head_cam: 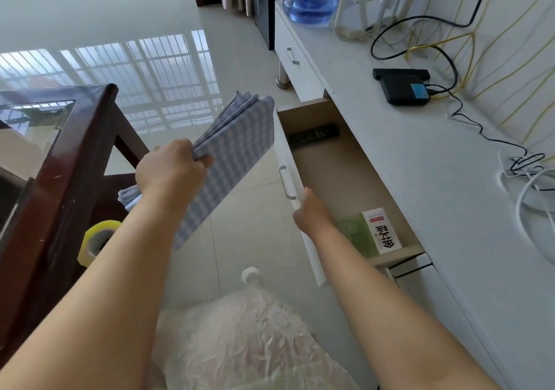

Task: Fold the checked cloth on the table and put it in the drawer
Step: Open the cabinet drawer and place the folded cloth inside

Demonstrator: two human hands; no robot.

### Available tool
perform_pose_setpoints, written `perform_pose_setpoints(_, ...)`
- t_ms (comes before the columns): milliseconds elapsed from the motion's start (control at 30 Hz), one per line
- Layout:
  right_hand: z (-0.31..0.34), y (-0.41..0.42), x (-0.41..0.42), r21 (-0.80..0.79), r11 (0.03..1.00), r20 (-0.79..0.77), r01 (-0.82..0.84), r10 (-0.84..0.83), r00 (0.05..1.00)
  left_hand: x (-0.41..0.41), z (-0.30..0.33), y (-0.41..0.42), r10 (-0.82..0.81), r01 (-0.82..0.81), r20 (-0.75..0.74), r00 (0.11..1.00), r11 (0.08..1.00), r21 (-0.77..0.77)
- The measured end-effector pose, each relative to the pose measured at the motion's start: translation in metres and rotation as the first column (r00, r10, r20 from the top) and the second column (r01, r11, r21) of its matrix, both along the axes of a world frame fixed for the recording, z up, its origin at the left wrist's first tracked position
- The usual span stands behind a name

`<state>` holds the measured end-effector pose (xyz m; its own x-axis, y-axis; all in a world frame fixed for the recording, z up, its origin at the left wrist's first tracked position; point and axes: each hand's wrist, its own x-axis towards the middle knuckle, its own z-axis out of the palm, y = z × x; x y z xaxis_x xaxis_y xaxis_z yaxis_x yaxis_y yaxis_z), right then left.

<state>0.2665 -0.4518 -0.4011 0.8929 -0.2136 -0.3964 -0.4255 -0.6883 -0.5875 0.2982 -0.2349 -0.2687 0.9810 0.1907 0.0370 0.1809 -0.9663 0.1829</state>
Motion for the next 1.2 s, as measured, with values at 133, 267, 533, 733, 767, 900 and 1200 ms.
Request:
perform_pose_setpoints(133,-0.004,0.027,-0.016,-0.143,0.986,0.079,-0.089,0.101,0.992,-0.006,0.012,-0.015,0.008,0.004,0.086,0.996,0.991,-0.134)
perform_pose_setpoints(267,-0.021,0.063,-0.029,-0.169,0.972,0.095,-0.162,0.179,0.979,-0.016,0.009,-0.019,0.025,-0.003,0.071,0.997,0.956,-0.292)
perform_pose_setpoints(533,-0.051,0.073,-0.029,-0.133,0.972,-0.023,-0.196,0.194,0.981,-0.010,-0.005,-0.015,0.077,-0.065,0.004,0.997,0.866,-0.496)
perform_pose_setpoints(733,-0.069,0.073,-0.031,-0.212,0.916,-0.046,-0.341,0.340,0.939,0.003,-0.022,-0.011,0.102,-0.120,-0.063,0.993,0.801,-0.587)
perform_pose_setpoints(767,-0.071,0.073,-0.031,-0.235,0.905,-0.053,-0.355,0.353,0.934,0.005,-0.025,-0.012,0.111,-0.138,-0.082,0.990,0.787,-0.602)
perform_pose_setpoints(900,-0.080,0.069,-0.034,-0.285,0.879,-0.081,-0.383,0.375,0.923,0.012,-0.041,-0.019,0.155,-0.229,-0.170,0.973,0.716,-0.659)
perform_pose_setpoints(1200,-0.087,0.067,-0.041,0.086,0.994,-0.022,0.061,-0.060,0.998,0.030,-0.125,-0.091,0.142,-0.597,-0.584,0.799,0.079,-0.798)
